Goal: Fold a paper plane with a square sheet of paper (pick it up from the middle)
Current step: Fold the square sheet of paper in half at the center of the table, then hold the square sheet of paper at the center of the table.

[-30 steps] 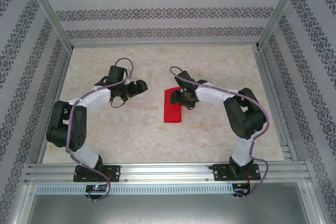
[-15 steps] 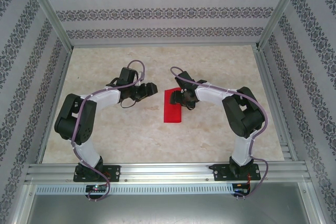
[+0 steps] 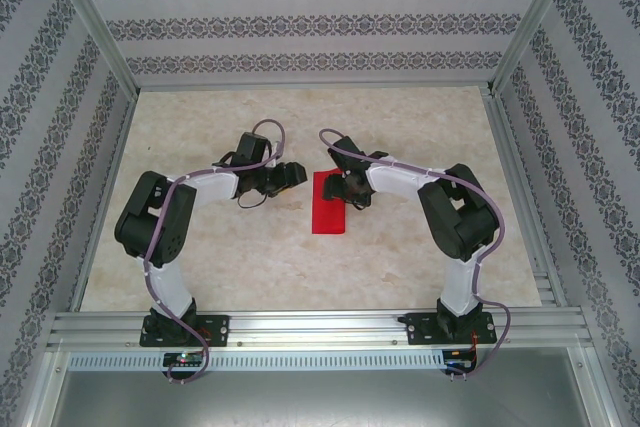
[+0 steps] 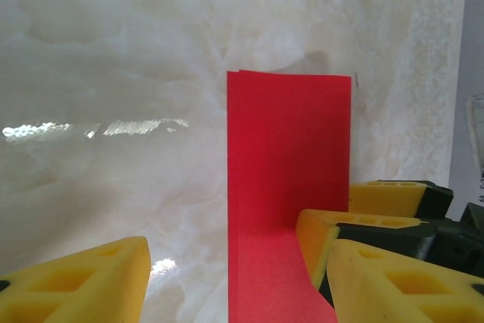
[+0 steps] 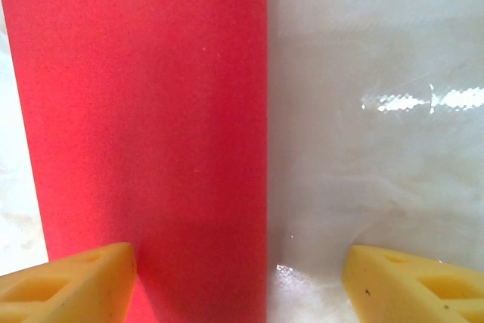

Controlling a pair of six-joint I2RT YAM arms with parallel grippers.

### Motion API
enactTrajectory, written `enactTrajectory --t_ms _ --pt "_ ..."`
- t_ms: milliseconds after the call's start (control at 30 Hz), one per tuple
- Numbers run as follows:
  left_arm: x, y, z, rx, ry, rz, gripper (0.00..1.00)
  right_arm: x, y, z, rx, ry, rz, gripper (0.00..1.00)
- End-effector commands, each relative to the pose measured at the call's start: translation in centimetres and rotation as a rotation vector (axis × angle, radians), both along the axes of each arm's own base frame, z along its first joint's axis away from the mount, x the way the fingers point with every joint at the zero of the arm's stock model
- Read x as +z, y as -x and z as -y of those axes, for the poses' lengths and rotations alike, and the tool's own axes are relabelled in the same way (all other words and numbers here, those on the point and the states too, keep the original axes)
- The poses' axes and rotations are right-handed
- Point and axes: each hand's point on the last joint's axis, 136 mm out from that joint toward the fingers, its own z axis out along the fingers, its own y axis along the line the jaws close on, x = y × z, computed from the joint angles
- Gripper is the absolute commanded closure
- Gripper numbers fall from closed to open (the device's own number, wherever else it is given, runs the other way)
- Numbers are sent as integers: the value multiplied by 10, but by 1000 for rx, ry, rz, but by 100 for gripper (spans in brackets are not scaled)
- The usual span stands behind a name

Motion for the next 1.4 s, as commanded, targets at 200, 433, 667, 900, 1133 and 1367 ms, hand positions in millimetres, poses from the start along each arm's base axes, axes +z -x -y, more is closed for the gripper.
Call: enactTrajectory --t_ms 200,433,667,900,1133,1367 --pt "6 -16 -2 80 -26 58 40 -63 42 24 0 133 -197 24" --pt "11 -20 -20 167 -91 133 43 -76 51 29 14 161 -235 25" --pt "11 -20 -12 139 -44 138 46 -91 58 21 55 123 -272 22" --pt "12 -15 8 43 44 125 48 -99 64 25 42 123 -294 20" --pt "6 -12 17 10 74 87 54 -106 65 26 32 119 -312 21" --pt "1 -6 39 -94 94 44 63 -111 68 25 45 118 -326 20"
